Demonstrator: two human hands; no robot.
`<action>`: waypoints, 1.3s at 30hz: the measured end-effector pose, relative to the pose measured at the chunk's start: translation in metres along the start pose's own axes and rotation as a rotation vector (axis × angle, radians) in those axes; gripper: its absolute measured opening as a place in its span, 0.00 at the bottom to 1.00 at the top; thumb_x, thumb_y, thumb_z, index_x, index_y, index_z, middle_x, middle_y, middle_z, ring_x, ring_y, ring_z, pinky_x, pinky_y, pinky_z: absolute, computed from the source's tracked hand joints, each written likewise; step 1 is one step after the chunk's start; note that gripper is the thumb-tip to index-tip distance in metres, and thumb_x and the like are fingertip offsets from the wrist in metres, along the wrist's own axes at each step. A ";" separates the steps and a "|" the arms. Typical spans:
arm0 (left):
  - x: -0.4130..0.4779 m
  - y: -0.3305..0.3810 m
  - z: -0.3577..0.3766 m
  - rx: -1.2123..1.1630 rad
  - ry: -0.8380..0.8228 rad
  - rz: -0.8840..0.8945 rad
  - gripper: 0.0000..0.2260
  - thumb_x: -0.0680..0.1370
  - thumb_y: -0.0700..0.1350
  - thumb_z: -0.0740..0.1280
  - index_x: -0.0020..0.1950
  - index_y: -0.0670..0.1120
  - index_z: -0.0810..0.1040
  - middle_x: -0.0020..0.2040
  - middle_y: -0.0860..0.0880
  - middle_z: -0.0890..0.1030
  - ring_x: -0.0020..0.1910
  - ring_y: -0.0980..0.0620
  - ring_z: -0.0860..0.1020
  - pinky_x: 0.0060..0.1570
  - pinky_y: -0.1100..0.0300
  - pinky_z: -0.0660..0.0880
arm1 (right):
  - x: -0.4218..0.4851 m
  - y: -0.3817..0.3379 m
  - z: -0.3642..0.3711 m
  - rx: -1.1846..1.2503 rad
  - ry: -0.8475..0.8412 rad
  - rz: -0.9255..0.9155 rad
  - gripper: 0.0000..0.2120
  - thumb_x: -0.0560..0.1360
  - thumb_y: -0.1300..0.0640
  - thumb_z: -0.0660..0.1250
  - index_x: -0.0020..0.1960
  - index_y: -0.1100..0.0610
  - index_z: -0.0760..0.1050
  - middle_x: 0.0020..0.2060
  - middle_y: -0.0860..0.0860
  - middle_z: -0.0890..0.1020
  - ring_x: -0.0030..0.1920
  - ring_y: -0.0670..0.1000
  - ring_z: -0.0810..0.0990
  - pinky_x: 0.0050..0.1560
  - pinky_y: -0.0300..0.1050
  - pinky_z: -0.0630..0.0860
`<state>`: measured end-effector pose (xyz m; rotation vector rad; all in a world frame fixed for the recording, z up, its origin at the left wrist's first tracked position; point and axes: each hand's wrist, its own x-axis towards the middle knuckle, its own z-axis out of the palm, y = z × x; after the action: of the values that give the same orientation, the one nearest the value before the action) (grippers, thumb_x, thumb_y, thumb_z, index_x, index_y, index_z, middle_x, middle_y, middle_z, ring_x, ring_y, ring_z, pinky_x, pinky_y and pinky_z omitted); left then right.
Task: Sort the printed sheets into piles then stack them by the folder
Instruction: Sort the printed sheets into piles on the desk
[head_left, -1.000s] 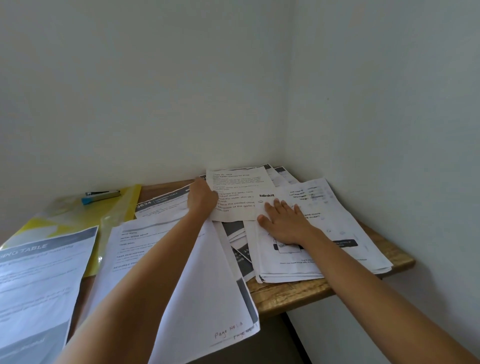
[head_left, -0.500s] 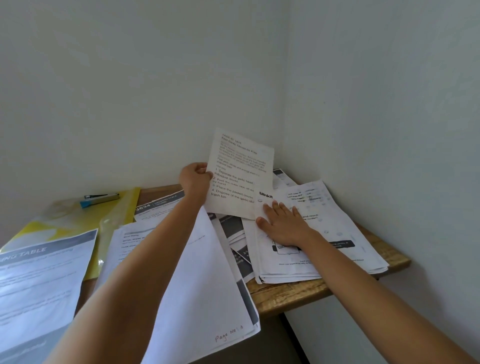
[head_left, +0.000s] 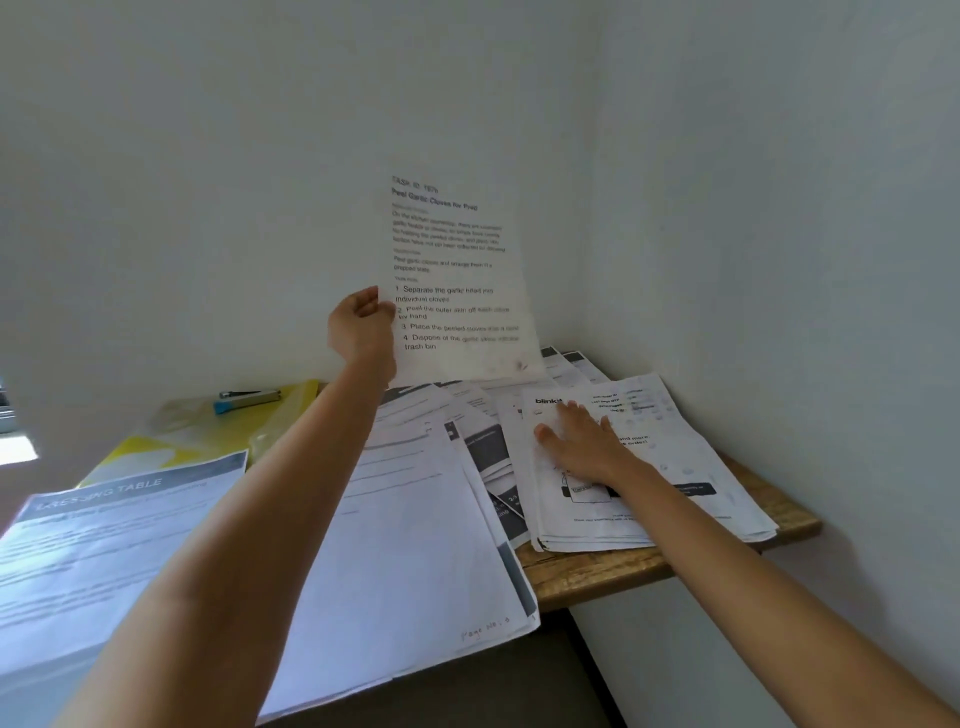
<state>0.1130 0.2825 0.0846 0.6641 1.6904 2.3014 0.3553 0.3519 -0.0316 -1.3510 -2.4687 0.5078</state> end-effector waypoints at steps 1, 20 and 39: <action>-0.002 0.002 -0.002 -0.025 0.006 -0.014 0.12 0.74 0.35 0.70 0.56 0.45 0.81 0.47 0.51 0.83 0.44 0.54 0.81 0.49 0.60 0.80 | -0.001 -0.003 -0.003 0.149 0.058 0.009 0.34 0.80 0.38 0.50 0.78 0.57 0.48 0.77 0.54 0.52 0.77 0.54 0.49 0.75 0.54 0.46; -0.124 -0.031 -0.016 0.185 -0.355 -0.020 0.10 0.77 0.39 0.69 0.57 0.47 0.77 0.50 0.50 0.83 0.42 0.53 0.82 0.41 0.57 0.81 | -0.059 0.021 -0.076 0.826 0.268 0.067 0.25 0.70 0.70 0.70 0.65 0.62 0.69 0.59 0.59 0.78 0.55 0.56 0.79 0.54 0.51 0.78; -0.191 -0.060 0.003 1.213 -1.045 0.473 0.24 0.83 0.45 0.54 0.78 0.46 0.53 0.79 0.45 0.51 0.78 0.41 0.45 0.74 0.45 0.44 | -0.094 0.056 -0.038 -0.386 0.260 0.109 0.26 0.80 0.60 0.54 0.76 0.63 0.52 0.76 0.60 0.52 0.76 0.61 0.46 0.75 0.54 0.48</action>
<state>0.2765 0.2239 -0.0159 2.1005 2.1591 0.4049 0.4617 0.3068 -0.0287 -1.5819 -2.3611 -0.1296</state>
